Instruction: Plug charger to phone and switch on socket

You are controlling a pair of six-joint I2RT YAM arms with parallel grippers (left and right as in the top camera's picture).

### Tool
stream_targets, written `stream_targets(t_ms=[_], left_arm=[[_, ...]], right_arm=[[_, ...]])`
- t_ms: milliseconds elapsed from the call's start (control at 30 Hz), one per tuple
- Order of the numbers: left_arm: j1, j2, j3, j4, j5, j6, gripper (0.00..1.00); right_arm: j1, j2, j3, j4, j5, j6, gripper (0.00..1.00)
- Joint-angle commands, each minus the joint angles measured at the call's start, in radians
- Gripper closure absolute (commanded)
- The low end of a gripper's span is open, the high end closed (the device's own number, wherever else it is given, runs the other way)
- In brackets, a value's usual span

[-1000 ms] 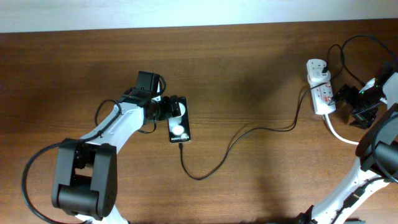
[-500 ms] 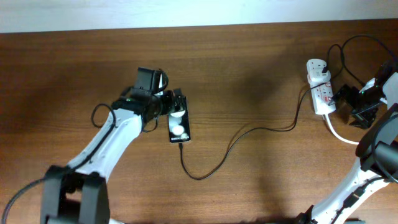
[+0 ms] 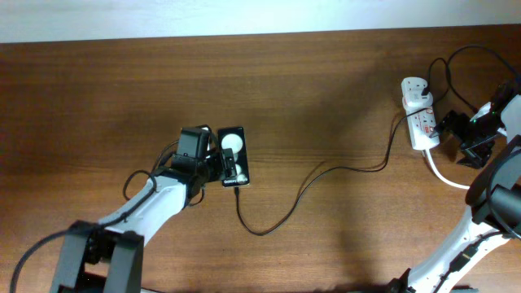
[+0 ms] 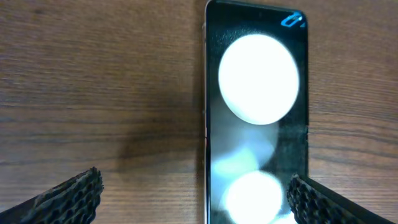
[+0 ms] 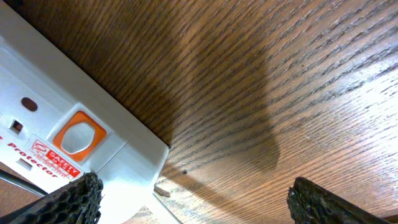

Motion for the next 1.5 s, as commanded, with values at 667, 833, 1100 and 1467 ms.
stream_targets(t_ms=[667, 833, 1100, 1467], left_arm=[[-0.003, -0.787, -0.755, 0.463, -0.095, 0.043, 0.01], [-0.002, -1.059, -0.756, 0.174, -0.17, 0.043, 0.01], [0.024, -1.331, -0.756, 0.09, -0.182, 0.364, 0.01], [0.103, -1.608, -0.755, 0.084, -0.13, 0.583, 0.01]], right_arm=[[0.006, 0.018, 0.014, 0.0, -0.008, -0.01, 0.01], [0.006, 0.018, 0.014, 0.0, -0.008, -0.01, 0.01], [0.006, 0.018, 0.014, 0.0, -0.008, -0.01, 0.01], [0.006, 0.018, 0.014, 0.0, -0.008, -0.01, 0.01]])
